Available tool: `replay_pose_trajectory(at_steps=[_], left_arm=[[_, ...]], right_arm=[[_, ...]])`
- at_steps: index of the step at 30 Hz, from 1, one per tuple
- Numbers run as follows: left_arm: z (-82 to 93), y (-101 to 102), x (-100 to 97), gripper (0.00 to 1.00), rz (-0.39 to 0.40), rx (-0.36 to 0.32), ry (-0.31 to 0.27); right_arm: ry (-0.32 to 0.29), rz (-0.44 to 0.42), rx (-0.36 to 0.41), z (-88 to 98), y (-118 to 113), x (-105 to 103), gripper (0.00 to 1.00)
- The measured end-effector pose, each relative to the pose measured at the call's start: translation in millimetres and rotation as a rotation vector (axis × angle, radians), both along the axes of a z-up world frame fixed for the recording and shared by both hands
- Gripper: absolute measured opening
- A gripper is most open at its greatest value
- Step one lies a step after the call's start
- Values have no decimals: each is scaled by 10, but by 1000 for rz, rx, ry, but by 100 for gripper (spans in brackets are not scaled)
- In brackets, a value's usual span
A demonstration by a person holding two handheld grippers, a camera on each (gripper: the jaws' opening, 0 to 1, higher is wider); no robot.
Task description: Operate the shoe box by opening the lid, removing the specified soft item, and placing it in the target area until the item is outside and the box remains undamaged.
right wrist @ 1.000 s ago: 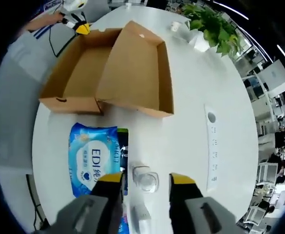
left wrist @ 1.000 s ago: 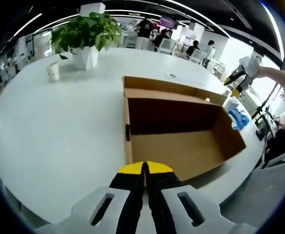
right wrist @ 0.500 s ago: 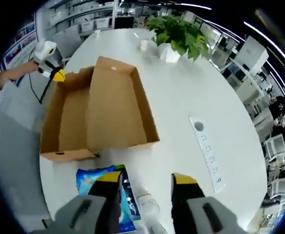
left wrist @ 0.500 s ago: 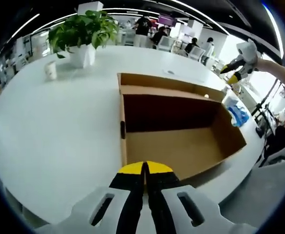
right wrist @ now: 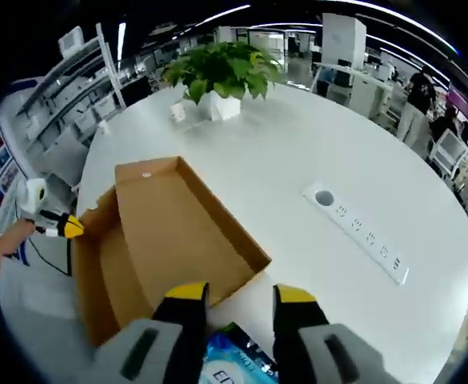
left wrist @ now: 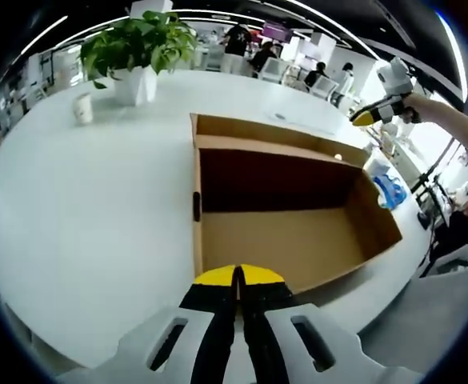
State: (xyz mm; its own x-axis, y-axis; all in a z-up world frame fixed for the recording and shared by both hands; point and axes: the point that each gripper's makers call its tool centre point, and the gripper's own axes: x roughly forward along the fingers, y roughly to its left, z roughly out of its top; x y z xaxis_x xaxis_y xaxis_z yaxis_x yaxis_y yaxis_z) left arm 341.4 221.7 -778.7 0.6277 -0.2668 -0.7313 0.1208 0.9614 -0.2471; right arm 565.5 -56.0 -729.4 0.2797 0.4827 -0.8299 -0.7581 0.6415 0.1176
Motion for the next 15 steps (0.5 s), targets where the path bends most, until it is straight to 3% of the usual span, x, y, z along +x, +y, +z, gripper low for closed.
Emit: replay_pose_trajectory(at_steps=[8, 15], left_arm=[[16, -5, 10, 0, -15, 4, -9], [103, -3, 44, 0, -46, 22, -38]], right_arm=[[35, -78, 0, -206, 85, -47, 29], [46, -89, -1, -281, 120, -30, 32]])
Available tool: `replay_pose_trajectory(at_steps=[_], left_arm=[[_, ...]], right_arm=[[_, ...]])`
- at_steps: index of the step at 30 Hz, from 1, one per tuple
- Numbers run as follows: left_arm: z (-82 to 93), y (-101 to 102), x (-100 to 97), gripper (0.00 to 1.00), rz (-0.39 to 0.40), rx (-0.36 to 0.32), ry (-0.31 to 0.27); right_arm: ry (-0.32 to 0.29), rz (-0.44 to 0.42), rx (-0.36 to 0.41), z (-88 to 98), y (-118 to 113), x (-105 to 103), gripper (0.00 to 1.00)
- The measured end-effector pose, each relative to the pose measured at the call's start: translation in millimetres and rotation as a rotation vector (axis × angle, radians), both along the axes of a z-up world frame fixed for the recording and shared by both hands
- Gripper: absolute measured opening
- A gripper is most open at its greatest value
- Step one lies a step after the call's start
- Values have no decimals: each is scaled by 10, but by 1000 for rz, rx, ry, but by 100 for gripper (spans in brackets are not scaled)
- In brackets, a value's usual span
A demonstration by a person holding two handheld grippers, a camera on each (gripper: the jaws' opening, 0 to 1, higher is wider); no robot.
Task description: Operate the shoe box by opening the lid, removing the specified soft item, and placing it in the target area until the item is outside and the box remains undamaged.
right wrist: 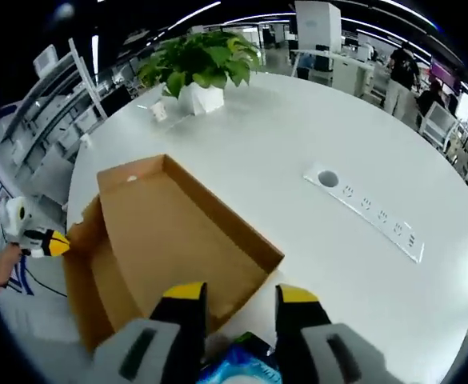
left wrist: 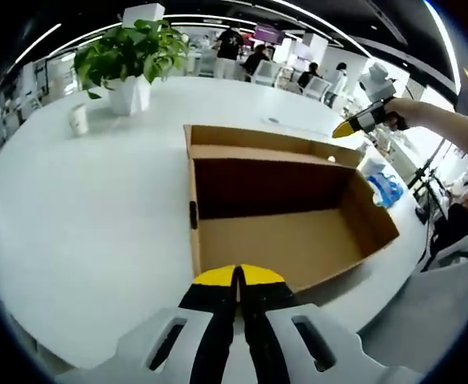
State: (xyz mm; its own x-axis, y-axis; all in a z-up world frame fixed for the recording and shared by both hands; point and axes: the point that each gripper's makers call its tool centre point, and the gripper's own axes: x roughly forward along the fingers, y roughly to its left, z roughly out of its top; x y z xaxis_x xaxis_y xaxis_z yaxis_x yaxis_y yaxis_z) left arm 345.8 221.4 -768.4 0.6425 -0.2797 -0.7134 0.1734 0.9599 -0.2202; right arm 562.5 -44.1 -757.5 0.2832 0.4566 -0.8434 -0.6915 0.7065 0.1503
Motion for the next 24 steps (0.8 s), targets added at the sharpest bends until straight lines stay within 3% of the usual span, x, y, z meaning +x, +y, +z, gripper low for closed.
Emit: replay_pose_trajectory(at_steps=[16, 24], left_arm=[[272, 136, 98, 0, -1, 82, -80], [130, 285, 43, 10, 21, 128, -50]], right_arm=[[17, -83, 6, -135, -35, 48, 34], [16, -117, 11, -209, -17, 79, 36]])
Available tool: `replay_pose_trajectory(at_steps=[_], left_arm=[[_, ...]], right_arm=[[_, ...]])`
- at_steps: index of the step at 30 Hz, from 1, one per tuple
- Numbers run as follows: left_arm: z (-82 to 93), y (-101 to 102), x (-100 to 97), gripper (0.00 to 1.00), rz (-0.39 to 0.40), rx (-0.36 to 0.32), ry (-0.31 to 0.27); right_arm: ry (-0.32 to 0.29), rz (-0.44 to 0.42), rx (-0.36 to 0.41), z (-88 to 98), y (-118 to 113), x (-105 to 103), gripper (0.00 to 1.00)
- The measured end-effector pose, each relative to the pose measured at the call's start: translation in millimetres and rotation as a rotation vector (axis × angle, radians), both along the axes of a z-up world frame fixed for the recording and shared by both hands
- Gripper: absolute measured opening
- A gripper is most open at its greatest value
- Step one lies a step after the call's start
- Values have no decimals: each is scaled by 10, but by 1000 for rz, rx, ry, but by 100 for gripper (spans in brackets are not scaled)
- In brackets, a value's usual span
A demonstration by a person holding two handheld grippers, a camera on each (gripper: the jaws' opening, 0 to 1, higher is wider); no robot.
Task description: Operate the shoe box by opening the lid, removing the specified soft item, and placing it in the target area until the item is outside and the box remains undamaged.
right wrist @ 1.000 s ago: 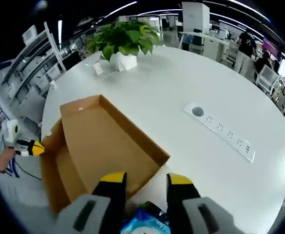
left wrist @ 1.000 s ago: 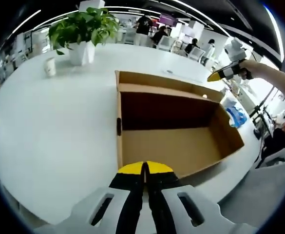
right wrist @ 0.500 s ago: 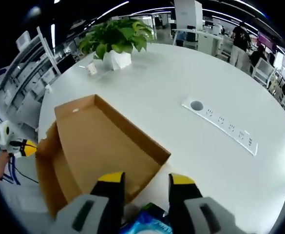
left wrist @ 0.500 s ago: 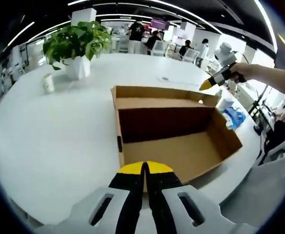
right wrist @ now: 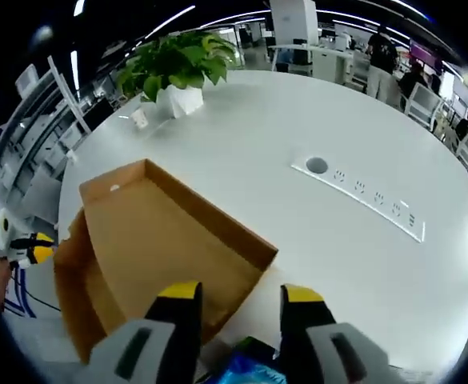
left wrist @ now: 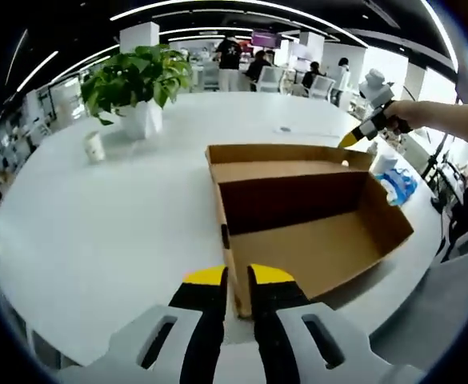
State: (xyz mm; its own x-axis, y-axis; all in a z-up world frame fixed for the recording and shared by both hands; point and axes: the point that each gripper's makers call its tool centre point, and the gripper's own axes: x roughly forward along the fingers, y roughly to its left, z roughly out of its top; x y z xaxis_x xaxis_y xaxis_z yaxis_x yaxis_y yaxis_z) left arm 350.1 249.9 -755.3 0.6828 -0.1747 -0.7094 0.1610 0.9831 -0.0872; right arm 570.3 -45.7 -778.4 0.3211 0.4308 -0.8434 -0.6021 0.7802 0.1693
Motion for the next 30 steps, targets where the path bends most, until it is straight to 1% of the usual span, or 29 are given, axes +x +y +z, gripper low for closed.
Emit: replay_pose_trajectory(at_steps=[3, 5, 8, 11, 12, 14, 16, 17, 20, 23, 24, 25, 26, 30], left_arm=[[-82, 12, -44, 11, 12, -4, 26], [-127, 20, -68, 10, 24, -17, 41], [-170, 35, -90, 4, 39, -37, 53], [-180, 46, -93, 3, 59, -64, 59], [-178, 51, -89, 3, 66, -73, 58], [-172, 33, -97, 3, 75, -83, 64], [-176, 40, -93, 2, 86, -94, 69], [-175, 37, -92, 2, 91, -100, 71], [-171, 29, -97, 2, 97, -106, 70], [-173, 36, -95, 2, 99, -112, 68], [-175, 40, -95, 2, 101, -115, 67], [-177, 44, -94, 2, 105, -122, 66], [-177, 44, -94, 2, 106, -124, 66], [-170, 24, -101, 2, 105, -121, 60]], right_arm=[[12, -18, 10, -25, 11, -21, 36], [18, -35, 16, -41, 15, -18, 35], [33, -86, 39, -69, 26, 13, 33], [42, -108, 54, -87, 46, 13, 29], [53, -132, 75, -92, 72, -8, 28], [59, -172, 89, -118, 74, 9, 24], [61, -188, 98, -138, 90, 13, 21], [64, -196, 100, -150, 92, 11, 20], [71, -215, 73, -208, 62, -4, 17], [72, -232, 65, -229, 38, -30, 10], [56, -235, 53, -229, 14, -27, 5], [56, -231, 31, -249, -20, -49, 4], [63, -230, 44, -252, -3, -58, 4], [72, -244, 55, -249, -18, -58, 4]])
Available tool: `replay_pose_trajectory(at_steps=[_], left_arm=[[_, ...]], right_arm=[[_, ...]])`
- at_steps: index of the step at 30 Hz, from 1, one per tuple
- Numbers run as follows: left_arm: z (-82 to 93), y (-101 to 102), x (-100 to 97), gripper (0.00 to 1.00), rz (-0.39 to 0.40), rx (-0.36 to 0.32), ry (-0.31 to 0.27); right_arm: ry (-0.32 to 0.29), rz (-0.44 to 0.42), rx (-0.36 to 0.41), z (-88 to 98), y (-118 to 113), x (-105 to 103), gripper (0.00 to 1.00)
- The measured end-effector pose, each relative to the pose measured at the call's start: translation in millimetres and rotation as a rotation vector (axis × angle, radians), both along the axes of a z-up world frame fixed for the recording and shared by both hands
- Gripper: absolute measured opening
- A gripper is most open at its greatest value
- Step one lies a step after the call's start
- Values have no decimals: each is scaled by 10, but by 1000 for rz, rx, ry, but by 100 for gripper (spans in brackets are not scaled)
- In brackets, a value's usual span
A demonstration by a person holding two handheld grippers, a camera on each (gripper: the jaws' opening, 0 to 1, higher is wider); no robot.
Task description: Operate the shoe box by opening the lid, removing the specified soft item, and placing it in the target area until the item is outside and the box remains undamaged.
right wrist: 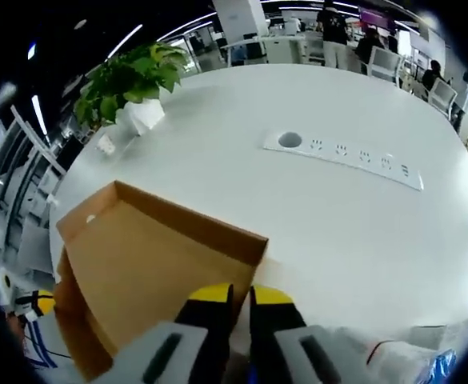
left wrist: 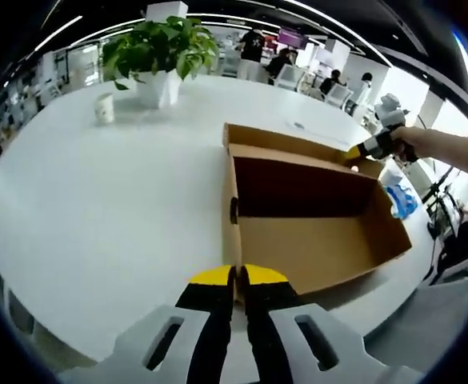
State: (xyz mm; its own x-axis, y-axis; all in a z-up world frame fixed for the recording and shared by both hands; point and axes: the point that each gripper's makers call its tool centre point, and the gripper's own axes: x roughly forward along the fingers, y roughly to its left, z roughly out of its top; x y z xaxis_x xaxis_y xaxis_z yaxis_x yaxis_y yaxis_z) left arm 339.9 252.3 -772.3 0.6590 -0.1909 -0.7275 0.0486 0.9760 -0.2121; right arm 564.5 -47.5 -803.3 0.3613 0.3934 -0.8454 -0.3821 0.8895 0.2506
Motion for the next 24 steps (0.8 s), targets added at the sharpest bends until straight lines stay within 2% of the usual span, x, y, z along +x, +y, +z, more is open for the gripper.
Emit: replay_pose_trajectory(at_steps=[6, 24], left_arm=[[7, -23, -15, 1, 11, -11, -9], [-7, 9, 5, 1, 29, -38, -17]], right_arm=[[-28, 18, -22, 36, 6, 28, 3], [-132, 7, 37, 402, 77, 87, 0]])
